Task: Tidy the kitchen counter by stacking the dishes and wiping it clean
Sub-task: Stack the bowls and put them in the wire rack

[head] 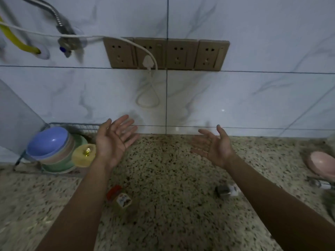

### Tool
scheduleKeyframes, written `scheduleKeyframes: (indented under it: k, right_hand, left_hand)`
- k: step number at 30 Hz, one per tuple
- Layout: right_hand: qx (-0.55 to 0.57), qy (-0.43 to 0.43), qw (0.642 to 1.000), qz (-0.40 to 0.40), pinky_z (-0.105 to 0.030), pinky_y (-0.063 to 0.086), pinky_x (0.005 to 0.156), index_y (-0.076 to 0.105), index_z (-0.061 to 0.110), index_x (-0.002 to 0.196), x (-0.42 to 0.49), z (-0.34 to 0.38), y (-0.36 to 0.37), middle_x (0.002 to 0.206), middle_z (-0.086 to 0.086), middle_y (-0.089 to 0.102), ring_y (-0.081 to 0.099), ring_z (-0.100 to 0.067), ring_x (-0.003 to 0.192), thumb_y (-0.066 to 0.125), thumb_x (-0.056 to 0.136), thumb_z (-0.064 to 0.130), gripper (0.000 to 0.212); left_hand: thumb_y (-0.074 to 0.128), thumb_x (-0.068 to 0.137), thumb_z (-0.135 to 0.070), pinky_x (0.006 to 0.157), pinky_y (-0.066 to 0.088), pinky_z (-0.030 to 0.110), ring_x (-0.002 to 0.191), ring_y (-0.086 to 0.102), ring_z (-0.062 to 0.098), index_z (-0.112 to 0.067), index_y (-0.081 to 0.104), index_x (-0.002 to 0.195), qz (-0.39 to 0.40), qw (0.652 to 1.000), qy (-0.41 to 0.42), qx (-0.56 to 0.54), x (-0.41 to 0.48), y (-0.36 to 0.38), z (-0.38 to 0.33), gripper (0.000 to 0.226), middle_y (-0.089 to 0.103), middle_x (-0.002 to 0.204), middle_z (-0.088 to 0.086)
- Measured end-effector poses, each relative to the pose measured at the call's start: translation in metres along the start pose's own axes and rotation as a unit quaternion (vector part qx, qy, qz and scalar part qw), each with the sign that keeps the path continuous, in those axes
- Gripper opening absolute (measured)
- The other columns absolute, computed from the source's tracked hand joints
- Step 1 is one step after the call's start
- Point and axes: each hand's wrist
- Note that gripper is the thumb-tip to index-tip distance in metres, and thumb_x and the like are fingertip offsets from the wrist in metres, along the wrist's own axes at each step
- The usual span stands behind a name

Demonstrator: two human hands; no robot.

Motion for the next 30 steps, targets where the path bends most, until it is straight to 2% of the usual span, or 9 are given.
scheduleKeyframes:
  k: [3, 6, 9, 14, 19, 23, 26, 30]
  right_hand:
    - [0.02, -0.013, 0.998, -0.053, -0.053, 0.05, 0.103, 0.06, 0.016, 0.138, -0.025, 0.0, -0.047, 0.131, -0.02, 0.068, 0.062, -0.039, 0.121, 0.037, 0.094, 0.075, 0.077]
    - [0.042, -0.029, 0.993, -0.102, -0.056, 0.048, 0.107, 0.06, 0.018, 0.139, -0.05, -0.001, -0.091, 0.132, -0.02, 0.067, 0.061, -0.04, 0.124, 0.039, 0.092, 0.076, 0.078]
    - [0.065, -0.045, 0.986, -0.144, -0.06, 0.043, 0.111, 0.064, 0.016, 0.136, -0.079, -0.007, -0.134, 0.132, -0.021, 0.067, 0.059, -0.042, 0.128, 0.041, 0.092, 0.076, 0.077]
    - [0.117, -0.076, 0.971, -0.194, -0.06, 0.044, 0.109, 0.066, 0.015, 0.134, -0.128, -0.016, -0.193, 0.14, -0.022, 0.061, 0.056, -0.042, 0.132, 0.045, 0.089, 0.077, 0.08]
    - [0.141, -0.098, 0.95, -0.262, -0.049, 0.053, 0.098, 0.067, 0.015, 0.133, -0.178, -0.018, -0.25, 0.129, -0.014, 0.065, 0.061, -0.035, 0.12, 0.045, 0.088, 0.08, 0.082]
    - [0.149, -0.119, 0.927, -0.322, -0.055, 0.046, 0.109, 0.067, 0.018, 0.133, -0.211, -0.019, -0.294, 0.132, -0.012, 0.066, 0.061, -0.035, 0.122, 0.045, 0.087, 0.08, 0.08]
    - [0.174, -0.145, 0.911, -0.346, -0.055, 0.046, 0.106, 0.064, 0.014, 0.135, -0.235, -0.018, -0.327, 0.129, -0.017, 0.064, 0.06, -0.035, 0.116, 0.045, 0.089, 0.077, 0.081]
    - [0.193, -0.167, 0.886, -0.386, -0.059, 0.044, 0.11, 0.067, 0.016, 0.131, -0.266, -0.013, -0.369, 0.137, -0.015, 0.063, 0.06, -0.037, 0.127, 0.043, 0.088, 0.078, 0.079]
  left_hand:
    - [0.042, 0.101, -0.047, 0.108, 0.047, 0.053, 0.127, 0.063, 0.034, -0.01, 0.061, 0.14, 0.035, 0.998, -0.046, 0.01, 0.006, 0.031, 0.035, 0.057, 0.067, 0.136, 0.014]
    - [0.045, 0.101, -0.048, 0.111, 0.044, 0.055, 0.119, 0.064, 0.035, -0.006, 0.061, 0.14, 0.08, 0.993, -0.088, 0.013, 0.013, 0.059, 0.07, 0.059, 0.062, 0.141, 0.019]
    - [0.045, 0.101, -0.046, 0.1, 0.05, 0.05, 0.114, 0.064, 0.034, -0.005, 0.06, 0.14, 0.12, 0.983, -0.136, 0.03, 0.017, 0.089, 0.106, 0.059, 0.059, 0.144, 0.02]
    - [0.042, 0.102, -0.048, 0.1, 0.051, 0.049, 0.117, 0.068, 0.03, -0.008, 0.064, 0.137, 0.18, 0.96, -0.197, 0.08, 0.014, 0.147, 0.159, 0.057, 0.065, 0.139, 0.017]
    - [0.04, 0.103, -0.049, 0.097, 0.052, 0.048, 0.126, 0.062, 0.034, -0.008, 0.062, 0.138, 0.25, 0.929, -0.246, 0.122, -0.004, 0.215, 0.214, 0.058, 0.067, 0.136, 0.015]
    - [0.041, 0.102, -0.052, 0.098, 0.053, 0.048, 0.123, 0.065, 0.033, -0.009, 0.064, 0.135, 0.303, 0.897, -0.284, 0.154, -0.021, 0.271, 0.254, 0.059, 0.07, 0.132, 0.014]
    - [0.041, 0.102, -0.052, 0.103, 0.052, 0.05, 0.123, 0.066, 0.031, -0.01, 0.066, 0.134, 0.34, 0.874, -0.299, 0.174, -0.031, 0.312, 0.283, 0.058, 0.07, 0.13, 0.013]
    - [0.044, 0.101, -0.054, 0.105, 0.051, 0.052, 0.122, 0.066, 0.03, -0.011, 0.068, 0.131, 0.374, 0.844, -0.328, 0.198, -0.051, 0.363, 0.329, 0.058, 0.072, 0.128, 0.013]
Point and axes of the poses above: each hand's wrist, its own x-axis towards the middle knuckle, its own y-axis out of the palm, z = x × y
